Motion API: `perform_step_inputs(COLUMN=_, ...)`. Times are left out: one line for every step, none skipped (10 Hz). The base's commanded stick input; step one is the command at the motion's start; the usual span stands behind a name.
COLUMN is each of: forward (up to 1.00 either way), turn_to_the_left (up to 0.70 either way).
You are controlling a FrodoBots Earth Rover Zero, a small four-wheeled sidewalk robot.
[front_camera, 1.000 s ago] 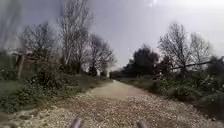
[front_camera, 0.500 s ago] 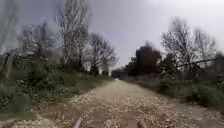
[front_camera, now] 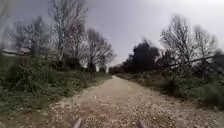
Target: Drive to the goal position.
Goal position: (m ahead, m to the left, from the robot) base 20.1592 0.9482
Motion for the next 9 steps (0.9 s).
perform_step_inputs(forward=0.85, turn_to_the_left=-0.17)
perform_step_inputs(forward=0.85, turn_to_the_left=-0.01)
perform_step_inputs(forward=0.85, turn_to_the_left=0.0)
perform_step_inputs(forward=0.85, turn_to_the_left=0.0)
perform_step_inputs(forward=0.85, turn_to_the_left=0.0)
perform_step_inputs(forward=0.85, turn_to_the_left=-0.05)
perform_step_inputs(forward=0.85, turn_to_the_left=-0.21)
perform_step_inputs(forward=0.85, turn_to_the_left=-0.26)
perform_step_inputs(forward=0.85, turn_to_the_left=-0.13)
